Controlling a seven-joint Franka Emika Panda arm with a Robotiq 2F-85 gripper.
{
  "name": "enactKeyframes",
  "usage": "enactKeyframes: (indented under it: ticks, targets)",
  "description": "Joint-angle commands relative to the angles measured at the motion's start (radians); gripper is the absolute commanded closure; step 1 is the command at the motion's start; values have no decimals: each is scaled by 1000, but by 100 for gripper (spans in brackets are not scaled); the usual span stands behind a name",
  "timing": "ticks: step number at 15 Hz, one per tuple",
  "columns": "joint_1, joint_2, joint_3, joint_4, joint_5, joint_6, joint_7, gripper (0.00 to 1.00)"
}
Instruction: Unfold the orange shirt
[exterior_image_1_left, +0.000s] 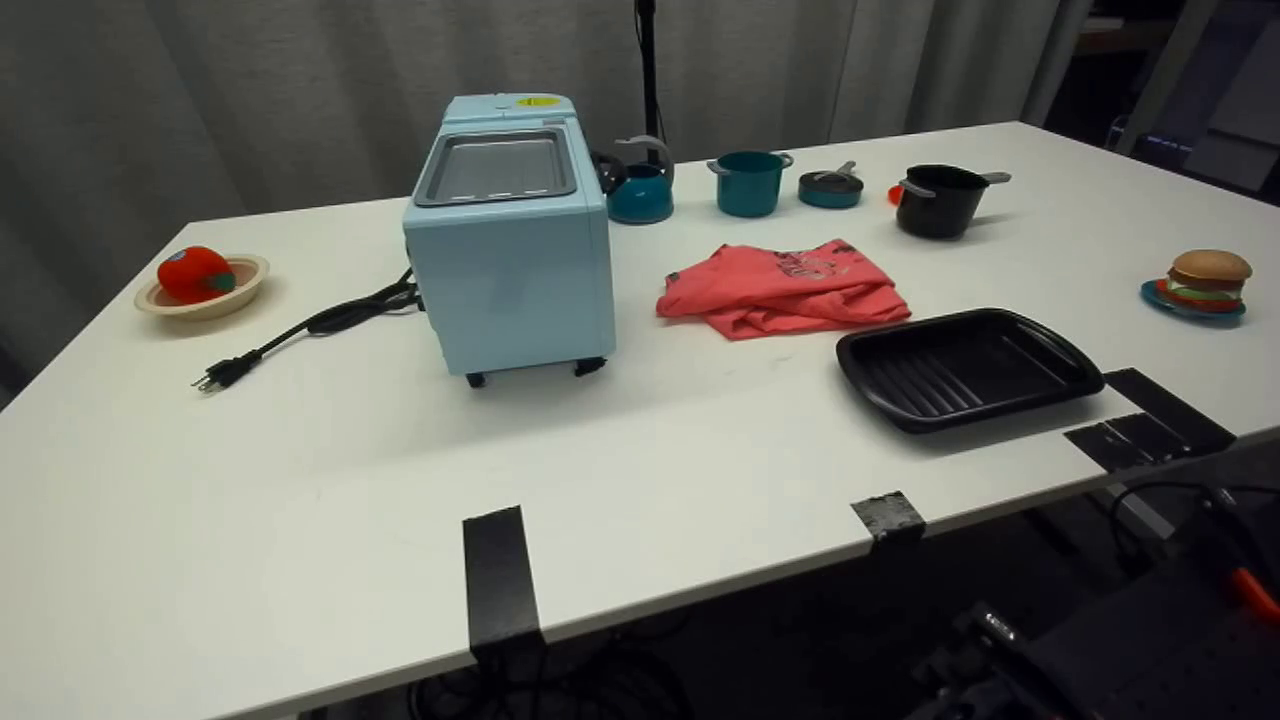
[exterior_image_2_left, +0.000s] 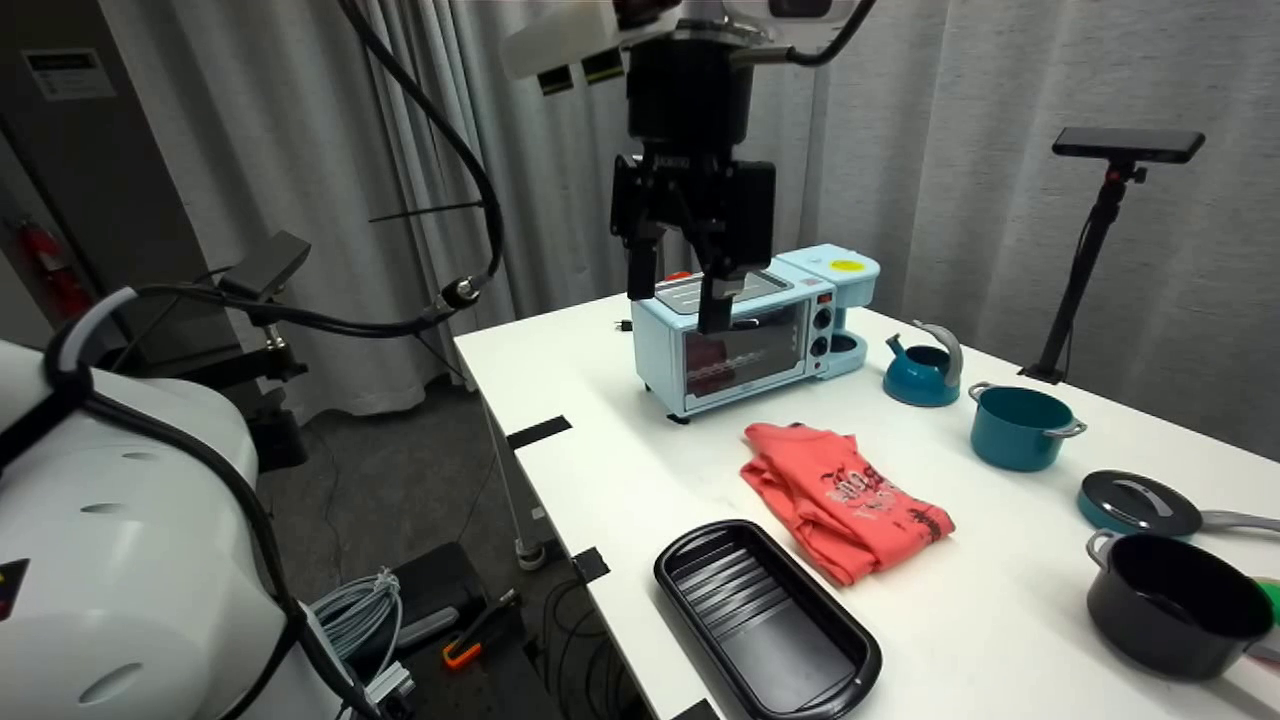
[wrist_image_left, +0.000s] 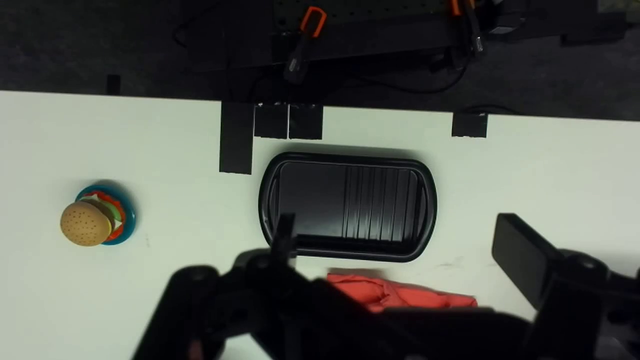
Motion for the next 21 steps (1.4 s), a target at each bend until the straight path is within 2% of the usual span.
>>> enactKeyframes:
  ticks: [1, 9, 16, 21]
  targets:
    - [16, 1, -12, 3, -6, -3, 6, 0]
    - [22, 187, -19, 115, 32, 82, 15, 0]
    - [68, 393, 24, 234, 87, 244, 37, 0]
    - [109, 522, 66, 271, 112, 416, 105, 0]
